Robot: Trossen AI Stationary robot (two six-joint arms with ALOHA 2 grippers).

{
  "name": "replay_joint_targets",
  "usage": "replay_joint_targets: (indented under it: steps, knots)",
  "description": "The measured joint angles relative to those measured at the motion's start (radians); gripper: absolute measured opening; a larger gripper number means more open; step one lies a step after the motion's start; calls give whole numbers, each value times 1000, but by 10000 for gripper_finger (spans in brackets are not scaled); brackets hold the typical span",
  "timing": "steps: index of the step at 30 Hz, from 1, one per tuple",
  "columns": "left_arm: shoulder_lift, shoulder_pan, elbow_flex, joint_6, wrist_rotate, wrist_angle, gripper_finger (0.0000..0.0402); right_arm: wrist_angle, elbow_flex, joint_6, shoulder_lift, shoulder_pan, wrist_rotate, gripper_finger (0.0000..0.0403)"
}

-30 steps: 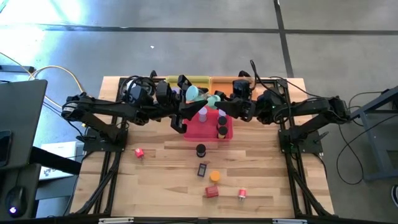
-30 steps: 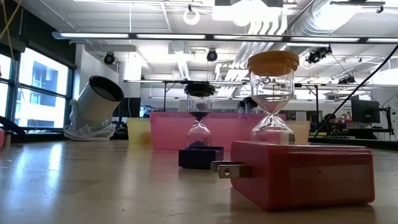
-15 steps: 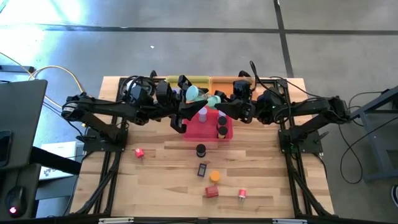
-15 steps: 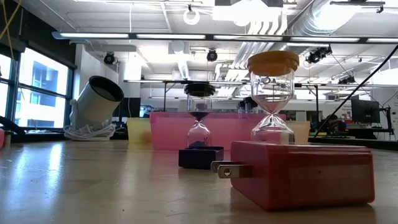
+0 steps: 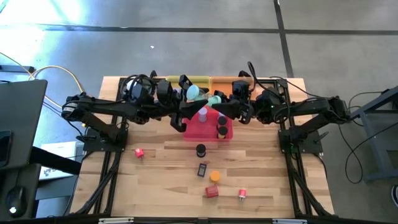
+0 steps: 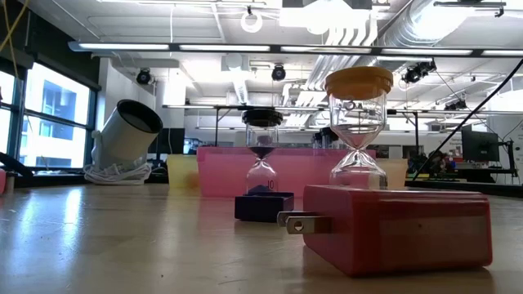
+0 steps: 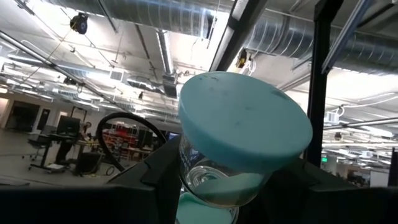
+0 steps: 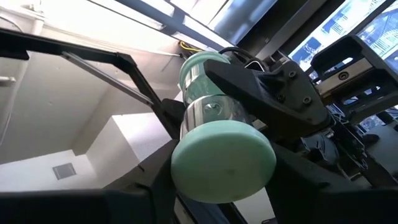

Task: Pick & Place Office items
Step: Put the blue hourglass into the red bin

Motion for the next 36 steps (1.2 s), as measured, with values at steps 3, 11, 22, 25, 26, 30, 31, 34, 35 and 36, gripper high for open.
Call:
replay_joint_targets:
  steps: [3,11,22,25,26,30,31,34,35,36]
  knots:
    - [0,-1,0,11,0,-1,163,-1,0,-10,0,0,-9,190]
    - [0,-1,0,0,-1,-1,171,-1,0,-21,0,0,-15,186]
    - [0,-1,0,0,-8,1,185,-7,0,-28,1,-1,-27,186]
    - [0,-7,0,26,-10,1,185,-12,0,-29,1,-1,-27,186]
    - [0,-11,0,39,-11,1,185,-12,0,-29,1,0,-29,187]
    - [0,-36,0,57,-22,-5,186,-15,0,-30,1,1,-48,191]
    - [0,-39,0,59,-22,-6,186,-15,0,-30,1,1,-50,189]
    - [0,-43,0,49,-20,-4,186,-18,0,-30,1,1,-48,186]
    - [0,-42,0,32,-21,-2,186,-18,0,-30,1,1,-47,186]
    - [0,-42,0,9,-21,1,186,-19,0,-30,1,1,-44,187]
